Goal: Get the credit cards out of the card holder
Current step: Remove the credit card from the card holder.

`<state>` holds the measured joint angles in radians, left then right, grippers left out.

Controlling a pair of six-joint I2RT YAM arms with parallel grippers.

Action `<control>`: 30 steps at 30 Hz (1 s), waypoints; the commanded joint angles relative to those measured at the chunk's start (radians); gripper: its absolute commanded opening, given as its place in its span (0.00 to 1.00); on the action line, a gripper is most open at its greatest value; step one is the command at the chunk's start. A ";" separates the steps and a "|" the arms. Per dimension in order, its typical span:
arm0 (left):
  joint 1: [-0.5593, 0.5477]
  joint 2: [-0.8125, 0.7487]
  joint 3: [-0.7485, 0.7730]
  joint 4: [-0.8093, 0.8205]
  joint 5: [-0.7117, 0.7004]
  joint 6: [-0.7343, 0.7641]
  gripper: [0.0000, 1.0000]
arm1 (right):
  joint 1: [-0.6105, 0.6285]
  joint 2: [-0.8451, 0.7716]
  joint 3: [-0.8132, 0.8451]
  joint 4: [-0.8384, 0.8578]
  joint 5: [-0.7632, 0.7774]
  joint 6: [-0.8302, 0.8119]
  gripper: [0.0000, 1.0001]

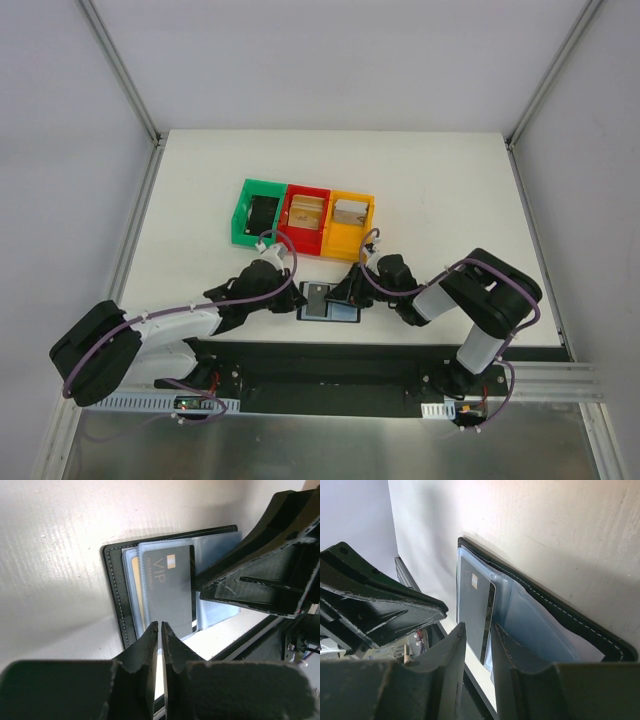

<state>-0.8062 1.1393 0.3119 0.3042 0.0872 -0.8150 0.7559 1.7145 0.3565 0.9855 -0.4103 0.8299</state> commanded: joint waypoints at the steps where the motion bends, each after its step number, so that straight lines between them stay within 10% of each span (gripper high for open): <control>1: -0.011 0.022 0.001 -0.014 -0.035 0.023 0.03 | -0.006 0.010 -0.007 0.058 -0.021 0.005 0.31; 30: -0.013 0.112 -0.062 0.116 0.008 -0.027 0.00 | -0.006 0.036 -0.031 0.197 -0.022 0.081 0.32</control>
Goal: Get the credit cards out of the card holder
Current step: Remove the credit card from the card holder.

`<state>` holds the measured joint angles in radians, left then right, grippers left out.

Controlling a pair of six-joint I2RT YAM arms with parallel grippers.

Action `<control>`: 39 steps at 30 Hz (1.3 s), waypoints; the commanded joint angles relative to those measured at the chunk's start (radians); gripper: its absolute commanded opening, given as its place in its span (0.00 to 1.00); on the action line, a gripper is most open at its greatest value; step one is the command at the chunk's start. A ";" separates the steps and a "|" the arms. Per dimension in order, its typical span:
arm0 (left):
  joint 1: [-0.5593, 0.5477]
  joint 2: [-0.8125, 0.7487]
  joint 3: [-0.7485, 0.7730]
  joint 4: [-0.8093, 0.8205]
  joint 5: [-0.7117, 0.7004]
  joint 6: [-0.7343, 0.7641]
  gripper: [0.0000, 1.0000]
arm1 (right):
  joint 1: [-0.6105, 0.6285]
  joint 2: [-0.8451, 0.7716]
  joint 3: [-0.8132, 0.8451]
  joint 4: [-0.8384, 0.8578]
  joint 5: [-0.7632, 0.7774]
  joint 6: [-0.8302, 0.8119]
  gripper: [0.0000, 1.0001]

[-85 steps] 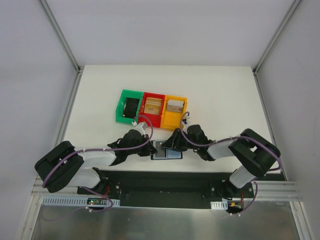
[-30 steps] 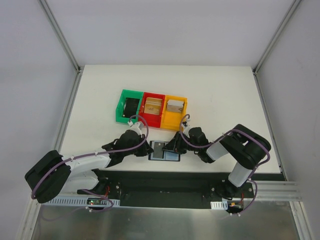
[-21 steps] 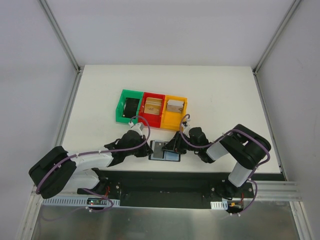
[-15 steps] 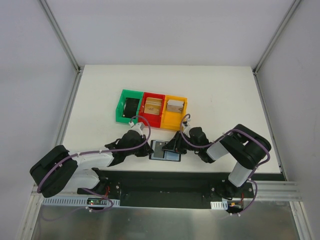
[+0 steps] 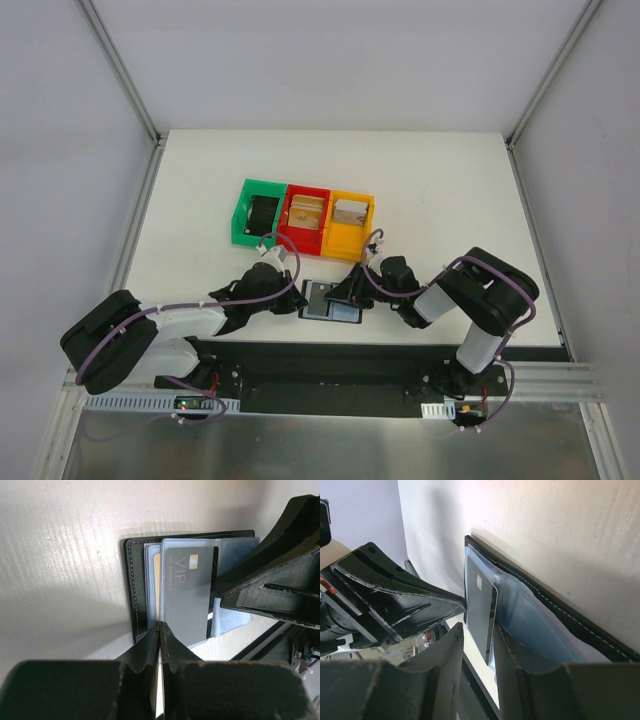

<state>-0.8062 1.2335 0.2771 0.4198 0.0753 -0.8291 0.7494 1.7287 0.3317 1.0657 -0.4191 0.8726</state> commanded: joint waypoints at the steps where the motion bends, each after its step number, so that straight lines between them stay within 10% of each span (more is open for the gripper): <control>1: -0.013 0.018 -0.029 0.004 0.020 -0.015 0.00 | 0.002 0.025 -0.006 0.125 -0.014 0.042 0.31; 19: -0.011 0.015 -0.033 0.005 0.009 -0.021 0.00 | -0.002 0.022 -0.028 0.134 -0.012 0.032 0.01; 32: -0.013 0.006 -0.044 0.008 -0.006 -0.033 0.00 | -0.016 -0.001 -0.060 0.137 -0.015 0.023 0.01; 39: -0.011 0.021 -0.039 0.027 0.014 -0.036 0.00 | -0.016 0.003 -0.043 0.143 -0.033 0.026 0.25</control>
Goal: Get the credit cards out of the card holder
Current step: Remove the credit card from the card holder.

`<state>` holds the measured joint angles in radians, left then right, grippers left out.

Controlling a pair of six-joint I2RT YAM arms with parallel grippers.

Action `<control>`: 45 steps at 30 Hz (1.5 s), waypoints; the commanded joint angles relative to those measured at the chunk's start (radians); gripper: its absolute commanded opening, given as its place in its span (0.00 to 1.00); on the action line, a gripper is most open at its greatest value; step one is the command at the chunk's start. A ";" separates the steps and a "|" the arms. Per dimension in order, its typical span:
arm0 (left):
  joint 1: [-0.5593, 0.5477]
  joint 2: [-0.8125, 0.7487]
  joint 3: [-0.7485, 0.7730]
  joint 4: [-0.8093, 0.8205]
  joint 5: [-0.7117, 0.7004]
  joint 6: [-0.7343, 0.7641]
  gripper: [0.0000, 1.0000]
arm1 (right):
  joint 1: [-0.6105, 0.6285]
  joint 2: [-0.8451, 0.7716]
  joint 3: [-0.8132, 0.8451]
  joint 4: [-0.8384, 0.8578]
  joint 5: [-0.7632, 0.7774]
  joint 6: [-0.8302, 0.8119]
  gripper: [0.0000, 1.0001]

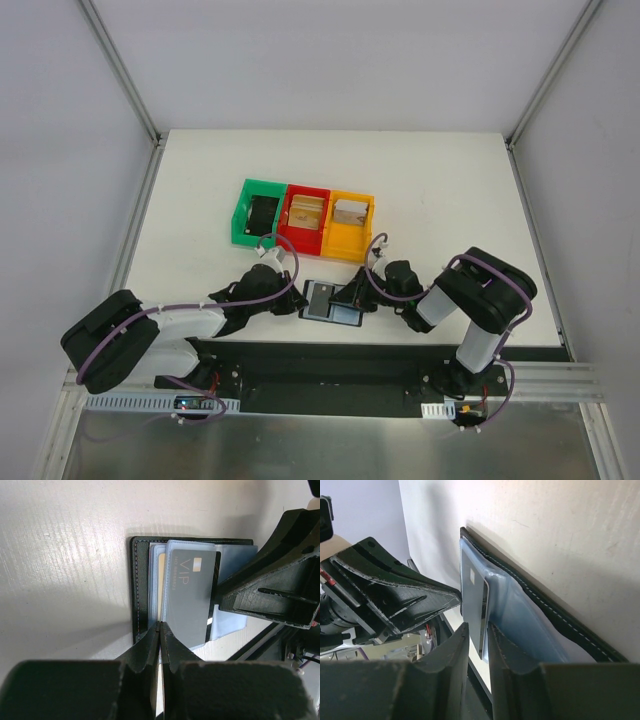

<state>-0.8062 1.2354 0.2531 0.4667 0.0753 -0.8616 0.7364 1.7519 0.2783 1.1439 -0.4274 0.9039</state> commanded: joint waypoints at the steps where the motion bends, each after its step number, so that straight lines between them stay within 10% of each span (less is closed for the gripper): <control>1: -0.014 0.021 -0.015 -0.017 0.015 -0.005 0.00 | -0.003 -0.020 0.012 0.065 -0.027 -0.003 0.27; 45: -0.039 0.058 0.012 -0.014 -0.011 -0.002 0.00 | -0.003 0.054 0.049 0.192 -0.180 0.052 0.34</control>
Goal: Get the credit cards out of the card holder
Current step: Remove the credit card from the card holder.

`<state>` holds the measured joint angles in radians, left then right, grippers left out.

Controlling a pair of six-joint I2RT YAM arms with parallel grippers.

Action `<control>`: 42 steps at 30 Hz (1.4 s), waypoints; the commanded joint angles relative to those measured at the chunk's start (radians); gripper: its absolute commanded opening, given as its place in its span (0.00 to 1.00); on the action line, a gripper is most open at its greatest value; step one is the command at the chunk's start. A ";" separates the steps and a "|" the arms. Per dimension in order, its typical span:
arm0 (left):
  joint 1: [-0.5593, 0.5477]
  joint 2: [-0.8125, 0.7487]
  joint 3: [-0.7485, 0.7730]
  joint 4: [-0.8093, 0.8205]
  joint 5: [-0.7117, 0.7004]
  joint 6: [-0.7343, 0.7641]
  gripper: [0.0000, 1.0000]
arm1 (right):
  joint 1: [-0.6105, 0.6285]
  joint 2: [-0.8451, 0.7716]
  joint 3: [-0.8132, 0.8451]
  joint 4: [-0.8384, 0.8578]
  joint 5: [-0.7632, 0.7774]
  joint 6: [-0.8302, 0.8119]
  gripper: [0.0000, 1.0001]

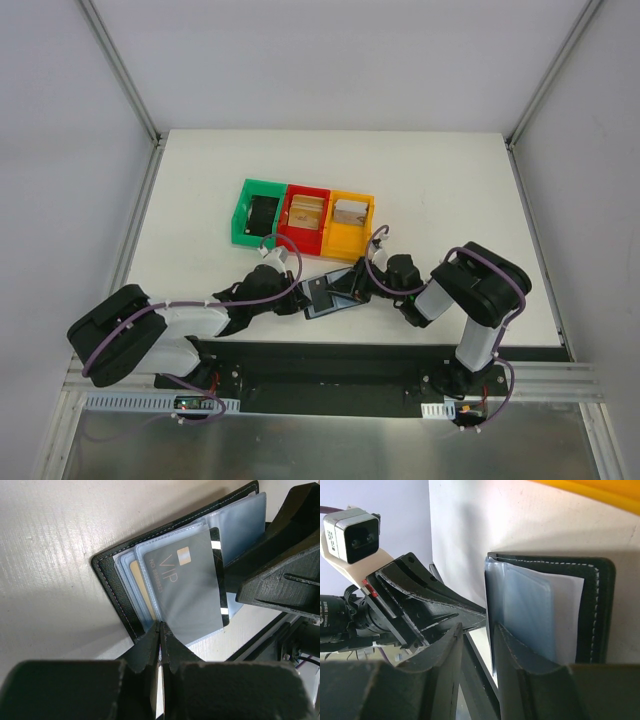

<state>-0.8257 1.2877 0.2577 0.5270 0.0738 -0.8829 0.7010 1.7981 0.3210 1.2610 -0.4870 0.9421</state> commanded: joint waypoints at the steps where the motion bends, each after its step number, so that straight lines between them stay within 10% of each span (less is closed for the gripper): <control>1: -0.020 0.002 0.008 -0.078 -0.011 0.024 0.00 | 0.031 0.010 0.003 0.075 -0.124 0.011 0.34; 18: -0.020 -0.080 0.014 -0.150 -0.042 0.045 0.00 | 0.026 0.018 0.012 -0.023 -0.130 -0.037 0.34; 30: -0.018 -0.117 0.032 -0.171 -0.038 0.055 0.19 | 0.025 0.014 0.013 -0.046 -0.128 -0.045 0.35; 42: -0.018 -0.094 0.026 -0.162 -0.039 0.052 0.00 | 0.022 -0.002 0.009 -0.051 -0.099 -0.043 0.28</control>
<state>-0.8322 1.1843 0.2707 0.3614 0.0422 -0.8406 0.7189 1.8084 0.3206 1.1873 -0.5869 0.9115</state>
